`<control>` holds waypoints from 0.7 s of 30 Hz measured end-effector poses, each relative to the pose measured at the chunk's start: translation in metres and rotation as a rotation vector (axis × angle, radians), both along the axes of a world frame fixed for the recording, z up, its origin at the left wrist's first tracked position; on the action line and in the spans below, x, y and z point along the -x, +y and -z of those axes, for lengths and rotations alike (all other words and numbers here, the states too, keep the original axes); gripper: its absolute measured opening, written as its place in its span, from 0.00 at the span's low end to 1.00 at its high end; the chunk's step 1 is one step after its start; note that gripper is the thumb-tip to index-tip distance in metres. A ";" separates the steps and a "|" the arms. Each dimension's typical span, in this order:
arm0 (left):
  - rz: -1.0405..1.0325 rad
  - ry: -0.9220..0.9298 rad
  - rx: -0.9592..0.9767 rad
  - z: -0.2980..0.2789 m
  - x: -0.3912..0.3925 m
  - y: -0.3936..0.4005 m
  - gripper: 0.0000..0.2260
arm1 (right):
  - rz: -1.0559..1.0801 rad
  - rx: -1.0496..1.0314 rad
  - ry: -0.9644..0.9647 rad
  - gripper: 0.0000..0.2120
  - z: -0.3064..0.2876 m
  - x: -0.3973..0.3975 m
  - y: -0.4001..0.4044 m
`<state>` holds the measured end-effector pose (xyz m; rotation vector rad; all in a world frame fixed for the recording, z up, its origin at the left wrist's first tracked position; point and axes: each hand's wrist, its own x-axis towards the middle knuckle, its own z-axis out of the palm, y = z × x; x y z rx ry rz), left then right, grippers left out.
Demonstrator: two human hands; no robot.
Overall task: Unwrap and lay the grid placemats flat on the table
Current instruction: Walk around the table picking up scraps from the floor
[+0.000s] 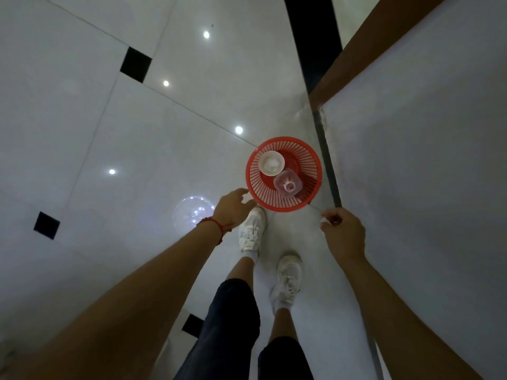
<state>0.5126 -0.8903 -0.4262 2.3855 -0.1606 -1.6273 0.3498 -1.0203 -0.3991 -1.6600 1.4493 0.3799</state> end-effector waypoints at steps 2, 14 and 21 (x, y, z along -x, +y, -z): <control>-0.013 -0.023 -0.016 0.001 0.003 0.024 0.21 | -0.028 0.015 -0.014 0.07 0.006 -0.017 0.002; -0.204 0.036 -0.130 0.005 0.011 0.111 0.15 | -0.169 0.014 -0.012 0.16 0.042 -0.088 -0.005; -0.239 0.020 -0.077 -0.025 0.004 0.107 0.14 | -0.181 -0.032 0.040 0.21 -0.014 -0.052 -0.004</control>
